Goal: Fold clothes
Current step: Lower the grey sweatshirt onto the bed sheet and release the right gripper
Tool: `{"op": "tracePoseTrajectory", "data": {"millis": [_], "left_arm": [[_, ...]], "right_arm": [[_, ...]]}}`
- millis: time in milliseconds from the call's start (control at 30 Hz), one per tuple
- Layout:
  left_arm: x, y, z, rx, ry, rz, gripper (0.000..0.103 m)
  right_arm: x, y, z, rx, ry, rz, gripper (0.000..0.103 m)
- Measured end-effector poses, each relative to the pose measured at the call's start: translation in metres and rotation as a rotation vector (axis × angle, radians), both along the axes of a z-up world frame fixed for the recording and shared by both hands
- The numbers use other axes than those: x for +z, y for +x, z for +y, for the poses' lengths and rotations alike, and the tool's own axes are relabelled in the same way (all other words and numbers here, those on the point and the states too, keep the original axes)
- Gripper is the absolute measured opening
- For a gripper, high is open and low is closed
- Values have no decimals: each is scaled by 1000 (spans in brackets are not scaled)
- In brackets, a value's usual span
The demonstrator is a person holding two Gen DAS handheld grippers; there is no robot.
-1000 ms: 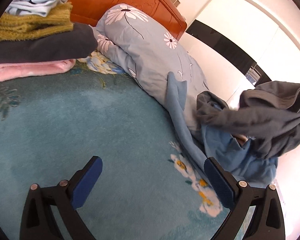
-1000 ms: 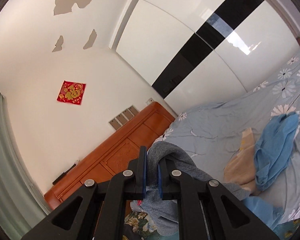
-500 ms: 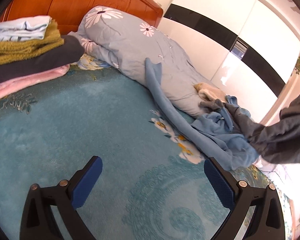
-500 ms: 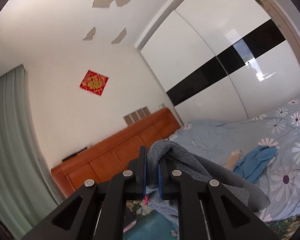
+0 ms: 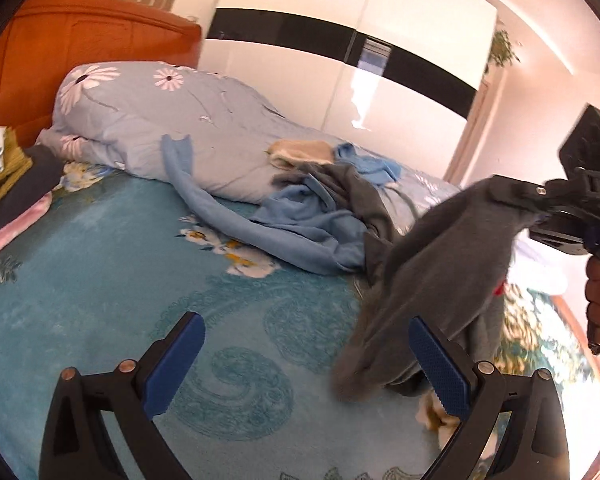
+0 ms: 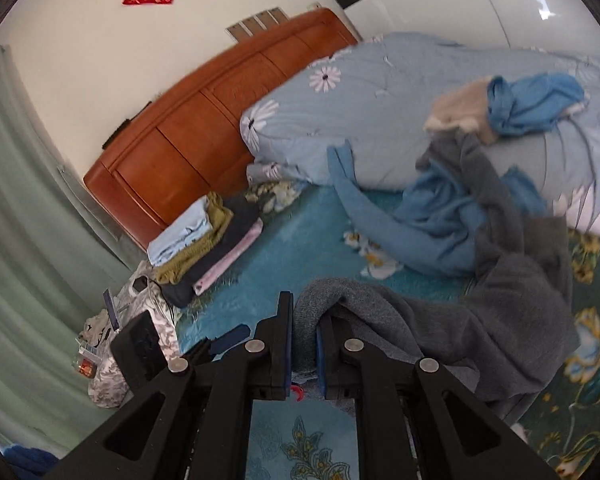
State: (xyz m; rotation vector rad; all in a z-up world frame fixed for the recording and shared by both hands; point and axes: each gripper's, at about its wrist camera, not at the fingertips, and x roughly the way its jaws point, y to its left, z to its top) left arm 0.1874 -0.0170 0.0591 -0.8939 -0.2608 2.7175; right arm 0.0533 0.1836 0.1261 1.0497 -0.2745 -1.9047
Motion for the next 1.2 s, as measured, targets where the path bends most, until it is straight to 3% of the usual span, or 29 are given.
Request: {"op": "tracePoseTrajectory", "data": {"millis": [167,233,333,467,600,800,867,933,1000,1133,1200], "left_arm": [[-21,6,50,-86,-162,-11,103],[-28,3,56,-102,-152,-28,103],[-37,-4,59,-114,-115,-58,103],[-41,-15,56,-107,-47,-88,103],[-42,-23,51,-86,-28,-101,103],[-38,-23,41,-87,13,-117,90],[-38,-24,40,-96,28,-129,79],[-38,-26,40,-99,44,-141,74],[-40,-27,39,-96,68,-160,67],[-43,-30,36,-79,115,-188,46],[-43,-30,33,-63,134,-195,32]], "right_arm": [[-36,15,14,5,26,-28,17],[-35,19,32,-11,18,-16,38],[-29,17,65,-73,0,35,56],[-36,-7,101,-240,67,69,59],[-61,-48,104,-343,251,101,68],[-130,-114,130,-488,155,-158,70],[-150,-125,135,-524,103,-239,73],[-161,-128,133,-527,59,-287,73],[-160,-125,130,-540,52,-275,72],[-152,-115,128,-536,2,-287,31],[-145,-107,125,-534,-10,-283,23]]}}
